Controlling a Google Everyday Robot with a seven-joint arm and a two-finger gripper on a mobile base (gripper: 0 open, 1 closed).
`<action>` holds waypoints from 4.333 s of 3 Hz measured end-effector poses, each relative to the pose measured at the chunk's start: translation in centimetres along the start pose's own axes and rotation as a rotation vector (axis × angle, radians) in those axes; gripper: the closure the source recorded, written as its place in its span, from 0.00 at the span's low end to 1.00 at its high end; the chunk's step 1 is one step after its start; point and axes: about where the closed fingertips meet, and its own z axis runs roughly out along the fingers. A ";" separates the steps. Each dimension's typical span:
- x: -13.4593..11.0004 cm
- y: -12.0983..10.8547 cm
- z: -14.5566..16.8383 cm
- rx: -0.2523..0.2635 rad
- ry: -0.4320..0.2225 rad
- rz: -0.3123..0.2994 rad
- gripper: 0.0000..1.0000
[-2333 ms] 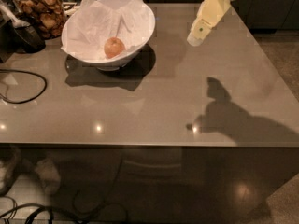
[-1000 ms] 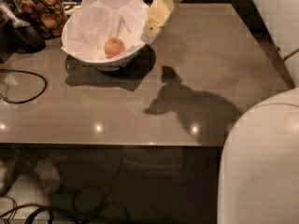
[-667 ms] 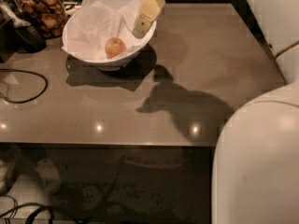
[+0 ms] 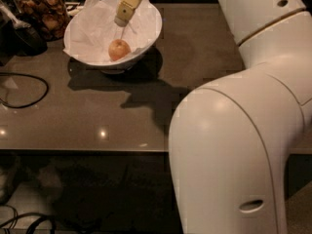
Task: Pick apple from white bowl
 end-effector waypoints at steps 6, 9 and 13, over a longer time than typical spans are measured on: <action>-1.8 -2.0 11.5 -0.098 0.002 0.045 0.20; 0.3 -1.7 15.9 -0.172 0.025 0.097 0.24; 2.5 -1.6 19.1 -0.239 -0.016 0.125 0.22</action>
Offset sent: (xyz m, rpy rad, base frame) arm 0.0406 0.0389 -0.0379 0.0417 0.0963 0.0110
